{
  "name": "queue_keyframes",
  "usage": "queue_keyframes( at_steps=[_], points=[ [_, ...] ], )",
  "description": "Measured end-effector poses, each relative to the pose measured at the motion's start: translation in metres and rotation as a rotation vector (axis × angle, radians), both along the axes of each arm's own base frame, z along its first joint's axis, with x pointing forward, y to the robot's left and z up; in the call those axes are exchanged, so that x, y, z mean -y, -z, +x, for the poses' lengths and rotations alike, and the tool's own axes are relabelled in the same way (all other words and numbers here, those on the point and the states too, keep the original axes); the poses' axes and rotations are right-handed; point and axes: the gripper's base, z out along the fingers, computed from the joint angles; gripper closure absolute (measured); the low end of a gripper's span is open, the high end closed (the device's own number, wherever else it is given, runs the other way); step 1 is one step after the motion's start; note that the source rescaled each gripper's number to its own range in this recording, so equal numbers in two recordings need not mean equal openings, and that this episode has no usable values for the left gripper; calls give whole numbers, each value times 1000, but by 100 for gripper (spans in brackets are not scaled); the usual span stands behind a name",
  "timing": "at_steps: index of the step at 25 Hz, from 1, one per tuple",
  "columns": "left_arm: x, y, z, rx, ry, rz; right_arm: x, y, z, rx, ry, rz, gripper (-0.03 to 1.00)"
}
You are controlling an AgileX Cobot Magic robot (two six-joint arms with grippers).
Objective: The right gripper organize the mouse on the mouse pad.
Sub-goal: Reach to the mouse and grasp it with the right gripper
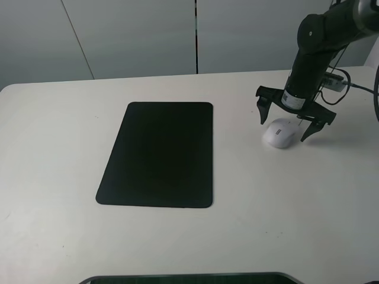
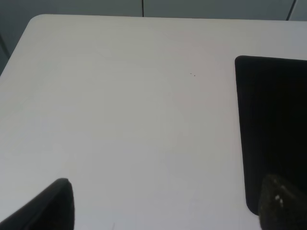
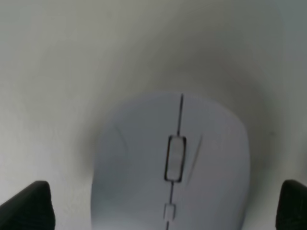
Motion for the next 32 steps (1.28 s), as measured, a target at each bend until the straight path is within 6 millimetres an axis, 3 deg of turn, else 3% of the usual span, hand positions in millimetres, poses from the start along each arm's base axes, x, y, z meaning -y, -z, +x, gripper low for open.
queue_keyframes(
  at_steps=[20,21,22,23,24,25,32],
  points=[
    [0,0,0,2,0,0,-1,11,4,16,5,2,-1],
    [0,0,0,2,0,0,-1,11,4,16,2,2,10],
    [0,0,0,2,0,0,-1,11,4,16,2,2,30],
    [0,0,0,2,0,0,-1,11,4,16,2,2,51],
    [0,0,0,2,0,0,-1,12,4,14,-1,2,83],
    [0,0,0,2,0,0,-1,12,4,13,-4,5,97],
    [0,0,0,2,0,0,-1,12,3,2,-51,4,96]
  ],
)
